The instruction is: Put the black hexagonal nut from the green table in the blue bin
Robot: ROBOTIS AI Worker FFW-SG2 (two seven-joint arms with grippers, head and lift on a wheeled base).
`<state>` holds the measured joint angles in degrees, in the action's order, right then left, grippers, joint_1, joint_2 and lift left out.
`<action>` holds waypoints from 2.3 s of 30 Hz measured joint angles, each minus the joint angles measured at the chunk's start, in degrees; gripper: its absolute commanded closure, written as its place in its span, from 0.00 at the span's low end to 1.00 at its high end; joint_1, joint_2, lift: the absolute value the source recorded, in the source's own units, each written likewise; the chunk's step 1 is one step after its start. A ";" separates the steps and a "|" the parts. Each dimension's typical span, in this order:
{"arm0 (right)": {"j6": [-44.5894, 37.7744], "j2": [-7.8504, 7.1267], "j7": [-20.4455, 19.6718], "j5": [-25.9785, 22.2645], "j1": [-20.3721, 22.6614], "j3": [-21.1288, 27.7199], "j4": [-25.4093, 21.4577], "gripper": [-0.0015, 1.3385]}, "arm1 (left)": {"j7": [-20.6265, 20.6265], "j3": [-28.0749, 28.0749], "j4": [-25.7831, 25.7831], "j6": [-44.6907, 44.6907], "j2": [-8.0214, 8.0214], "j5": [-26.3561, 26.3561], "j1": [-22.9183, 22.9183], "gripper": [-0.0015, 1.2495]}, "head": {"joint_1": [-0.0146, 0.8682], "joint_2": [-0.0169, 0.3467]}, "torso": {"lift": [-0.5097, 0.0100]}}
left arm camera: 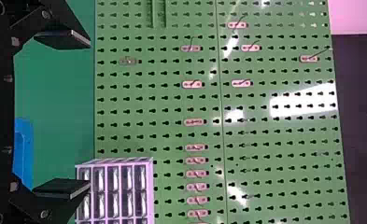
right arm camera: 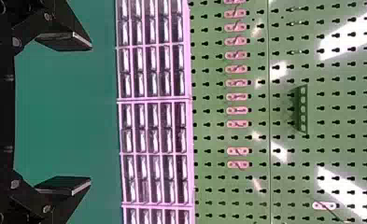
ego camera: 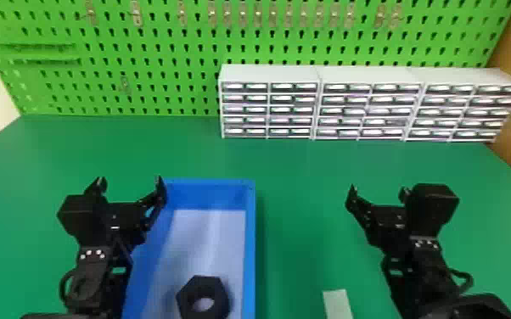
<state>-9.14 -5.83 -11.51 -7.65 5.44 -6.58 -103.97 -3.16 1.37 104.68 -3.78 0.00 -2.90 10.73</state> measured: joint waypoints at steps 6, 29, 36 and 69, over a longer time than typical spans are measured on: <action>0.00 0.03 0.00 0.06 -0.09 0.09 -0.01 0.20 | 0.00 -0.18 0.00 0.00 0.00 0.00 -0.02 0.18 | 0.76 0.20 | 0.80; -0.70 -0.13 0.00 -0.02 -0.44 0.17 -0.10 0.20 | 0.00 -0.43 -0.06 0.09 0.00 0.00 -0.39 0.18 | 0.76 0.20 | 0.80; -0.70 -0.20 0.00 0.71 -0.45 0.07 -0.10 0.20 | 0.00 -0.46 -0.09 0.19 0.00 -0.14 -0.45 0.18 | 0.76 0.20 | 0.80; -0.79 -0.25 0.00 0.29 -0.50 0.43 -0.09 0.20 | 0.00 -0.40 -0.09 0.71 0.00 -0.33 -0.44 0.18 | 0.76 0.20 | 0.80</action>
<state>-9.93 -6.08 -11.51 -7.36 4.94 -6.15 -104.06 -3.16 0.97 104.59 -3.07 0.00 -3.23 10.29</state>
